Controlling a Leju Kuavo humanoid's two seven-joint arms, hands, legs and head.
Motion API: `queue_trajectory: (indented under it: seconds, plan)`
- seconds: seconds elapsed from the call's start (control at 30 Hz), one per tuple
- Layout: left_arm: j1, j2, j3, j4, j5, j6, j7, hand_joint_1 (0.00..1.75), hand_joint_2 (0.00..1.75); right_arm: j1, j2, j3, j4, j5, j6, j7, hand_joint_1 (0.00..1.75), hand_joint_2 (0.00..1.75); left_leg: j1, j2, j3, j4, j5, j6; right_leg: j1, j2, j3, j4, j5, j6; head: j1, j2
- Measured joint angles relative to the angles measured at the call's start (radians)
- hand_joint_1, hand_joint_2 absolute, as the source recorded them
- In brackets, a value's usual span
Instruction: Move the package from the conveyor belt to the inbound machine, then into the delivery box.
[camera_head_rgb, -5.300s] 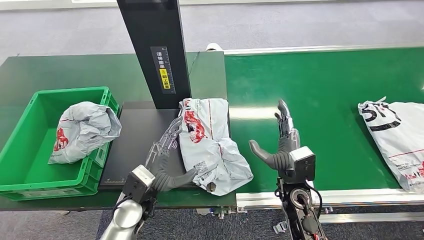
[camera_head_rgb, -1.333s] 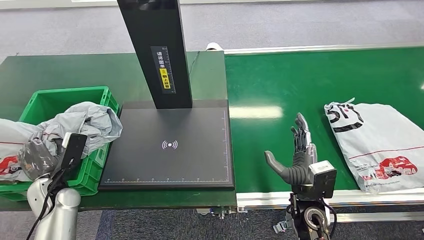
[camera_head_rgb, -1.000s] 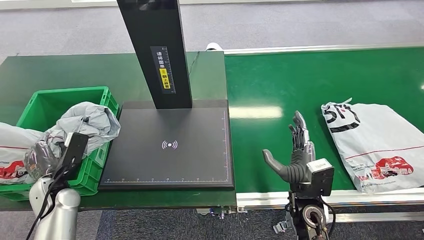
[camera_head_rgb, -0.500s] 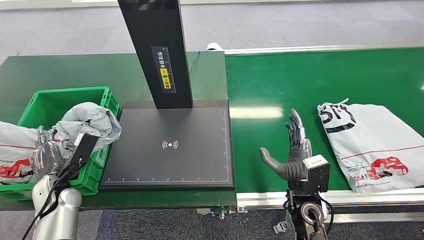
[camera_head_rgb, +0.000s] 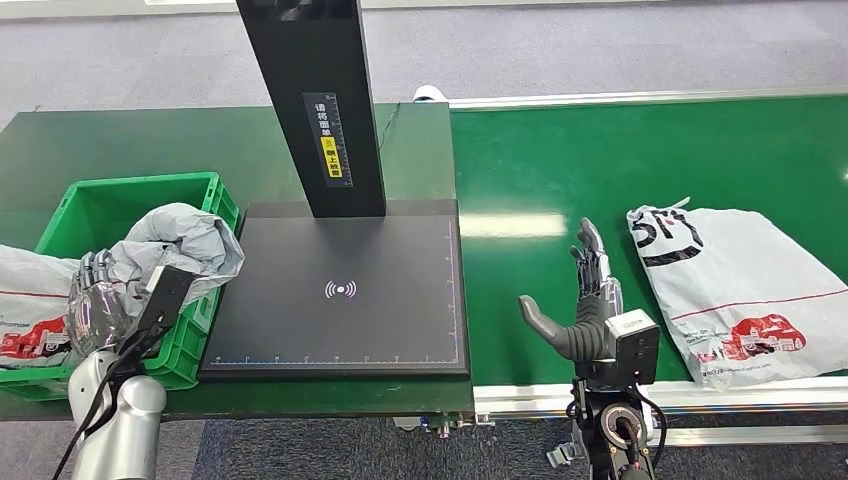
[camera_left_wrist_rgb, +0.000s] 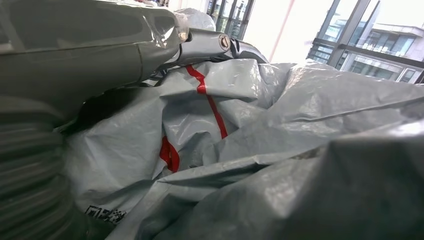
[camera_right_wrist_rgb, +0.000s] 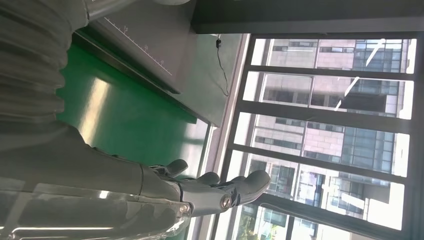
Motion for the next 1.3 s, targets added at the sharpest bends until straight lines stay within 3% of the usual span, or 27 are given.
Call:
queue_trajectory:
  seconds: [0.13, 0.47, 0.73, 1.0, 1.3]
  plan:
    - [0.002, -0.002, -0.002, 0.0, 0.017, 0.034, -0.028, 0.0, 1.75, 0.0, 0.0, -0.001, 0.0, 0.0, 0.0, 0.0, 0.0, 1.75, 0.0, 0.0, 0.0, 0.0, 0.0, 0.0, 0.0, 0.0, 0.0, 0.0, 0.0, 0.0, 0.0, 0.0]
    - [0.046, -0.023, -0.064, -0.101, 0.148, 0.252, -0.209, 0.0, 1.75, 0.001, 0.0, -0.005, 0.0, 0.0, -0.003, 0.001, 0.0, 1.75, 0.0, 0.001, -0.001, 0.0, 0.0, 0.0, 0.0, 0.0, -0.001, 0.0, 0.0, 0.0, 0.0, 0.0]
    - [0.156, -0.083, -0.191, -0.302, 0.459, 0.201, -0.455, 0.0, 1.75, 0.009, -0.001, -0.009, 0.009, 0.001, -0.004, 0.004, 0.0, 1.75, 0.0, 0.001, -0.001, 0.0, -0.001, 0.0, 0.0, 0.001, -0.001, 0.0, 0.0, 0.0, 0.0, 0.0]
    - [0.291, -0.106, -0.34, -0.42, 0.489, 0.205, -0.501, 0.0, 1.75, 0.03, -0.016, -0.02, 0.029, 0.003, -0.032, 0.003, 0.0, 1.75, 0.0, 0.001, -0.001, 0.0, -0.001, 0.0, 0.0, 0.001, -0.002, 0.0, 0.0, 0.0, 0.0, 0.0]
    - [0.334, -0.112, -0.376, -0.451, 0.492, 0.205, -0.51, 0.0, 1.75, 0.043, -0.026, -0.03, 0.04, 0.003, -0.036, 0.003, 0.0, 1.75, 0.0, 0.001, -0.001, 0.0, -0.001, 0.0, 0.0, 0.001, -0.001, 0.0, 0.0, 0.0, 0.0, 0.0]
